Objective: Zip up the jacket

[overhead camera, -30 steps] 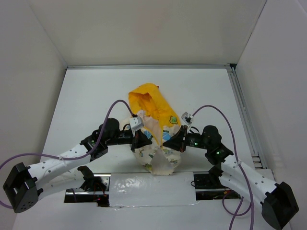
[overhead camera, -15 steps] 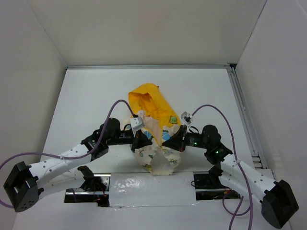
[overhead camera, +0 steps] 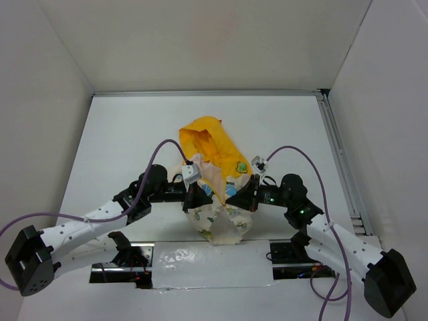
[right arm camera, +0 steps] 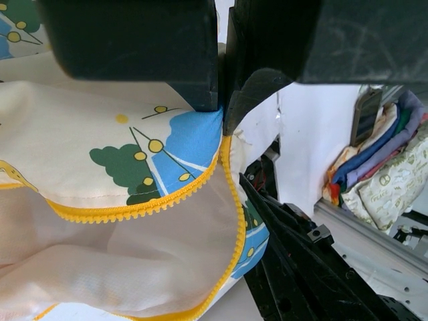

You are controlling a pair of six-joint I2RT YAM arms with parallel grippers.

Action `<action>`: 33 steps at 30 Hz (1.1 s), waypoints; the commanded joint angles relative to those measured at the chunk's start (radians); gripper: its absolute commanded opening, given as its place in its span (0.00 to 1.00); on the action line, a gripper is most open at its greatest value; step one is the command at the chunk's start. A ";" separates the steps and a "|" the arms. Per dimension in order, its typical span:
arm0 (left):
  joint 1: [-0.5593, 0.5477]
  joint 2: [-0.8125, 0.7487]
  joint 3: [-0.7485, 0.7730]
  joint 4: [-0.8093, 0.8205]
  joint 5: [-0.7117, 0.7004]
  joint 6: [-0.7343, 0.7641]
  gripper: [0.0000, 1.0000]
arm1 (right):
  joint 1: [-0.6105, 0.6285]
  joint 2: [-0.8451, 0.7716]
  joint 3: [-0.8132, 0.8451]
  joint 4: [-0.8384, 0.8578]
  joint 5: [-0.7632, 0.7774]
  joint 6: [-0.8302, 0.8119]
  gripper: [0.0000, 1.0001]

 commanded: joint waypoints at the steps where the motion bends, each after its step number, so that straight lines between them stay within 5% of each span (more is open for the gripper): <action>1: 0.001 0.002 0.024 0.093 0.051 0.030 0.00 | -0.003 0.007 0.048 0.080 -0.013 0.001 0.00; 19: 0.001 0.025 0.036 0.092 0.083 0.006 0.01 | 0.001 0.035 0.020 0.227 0.000 0.074 0.00; 22: 0.001 0.036 0.061 0.068 0.098 -0.026 0.39 | 0.005 0.034 0.015 0.230 0.012 0.076 0.00; 25: 0.001 0.043 0.055 0.094 0.161 -0.045 0.55 | 0.011 0.029 0.011 0.230 0.029 0.073 0.00; 29: 0.001 0.074 0.050 0.137 0.230 -0.081 0.60 | 0.031 0.035 0.015 0.235 0.052 0.065 0.00; 33: 0.001 0.118 0.070 0.150 0.243 -0.106 0.52 | 0.059 0.046 0.017 0.259 0.069 0.064 0.00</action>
